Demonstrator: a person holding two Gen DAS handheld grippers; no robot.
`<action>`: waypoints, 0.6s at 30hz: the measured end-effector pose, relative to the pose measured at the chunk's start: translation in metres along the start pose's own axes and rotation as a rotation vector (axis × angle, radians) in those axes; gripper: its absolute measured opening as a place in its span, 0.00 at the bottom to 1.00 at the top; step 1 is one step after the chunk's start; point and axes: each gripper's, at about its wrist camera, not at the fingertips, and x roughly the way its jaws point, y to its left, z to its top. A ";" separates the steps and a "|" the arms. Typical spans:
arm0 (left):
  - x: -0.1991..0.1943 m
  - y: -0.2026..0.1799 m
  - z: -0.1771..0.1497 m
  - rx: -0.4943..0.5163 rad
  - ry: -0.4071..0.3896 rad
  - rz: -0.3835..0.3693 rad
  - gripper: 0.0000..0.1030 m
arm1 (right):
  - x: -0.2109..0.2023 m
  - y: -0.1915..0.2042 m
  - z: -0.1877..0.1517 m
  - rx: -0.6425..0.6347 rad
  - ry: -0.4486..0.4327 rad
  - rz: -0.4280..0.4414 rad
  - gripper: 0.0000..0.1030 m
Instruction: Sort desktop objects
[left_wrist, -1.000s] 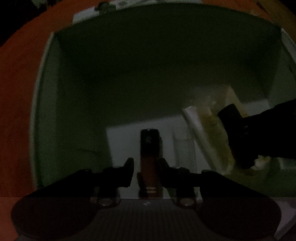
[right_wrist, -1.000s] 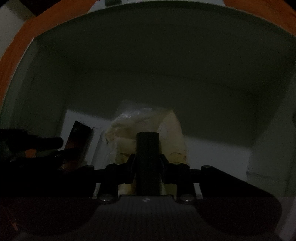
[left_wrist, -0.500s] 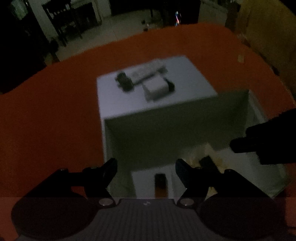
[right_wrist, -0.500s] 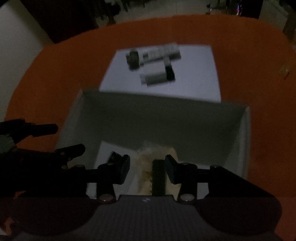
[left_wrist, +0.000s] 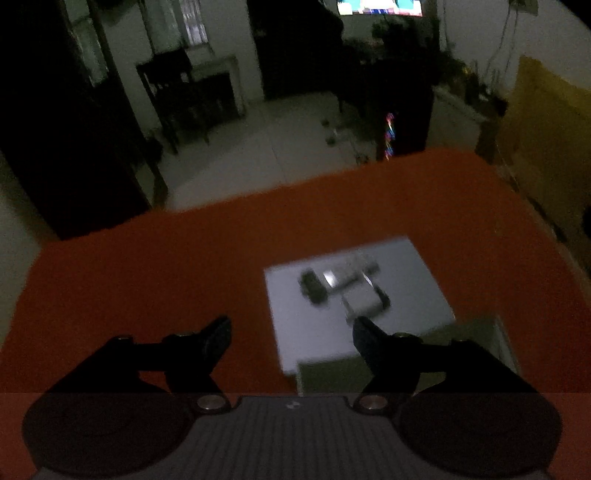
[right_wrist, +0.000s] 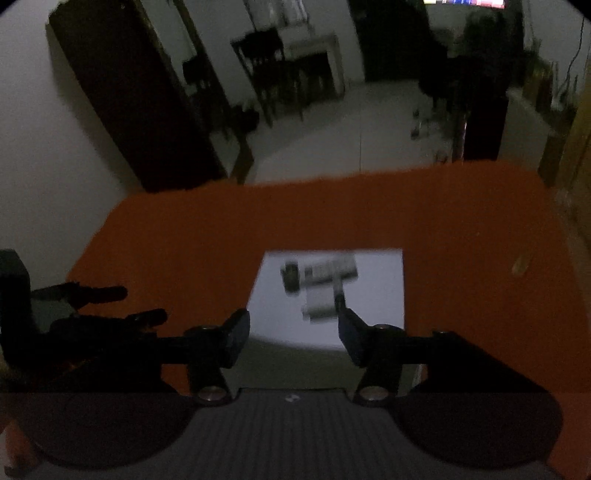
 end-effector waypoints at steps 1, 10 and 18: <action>-0.008 0.004 0.011 0.002 -0.015 0.010 0.68 | -0.011 0.003 0.011 0.011 -0.018 0.002 0.64; -0.051 0.031 0.099 -0.038 -0.078 0.061 0.70 | -0.083 0.032 0.096 0.062 -0.145 0.027 0.81; -0.065 0.035 0.158 -0.113 -0.152 0.097 0.79 | -0.084 0.039 0.162 0.067 -0.153 -0.020 0.90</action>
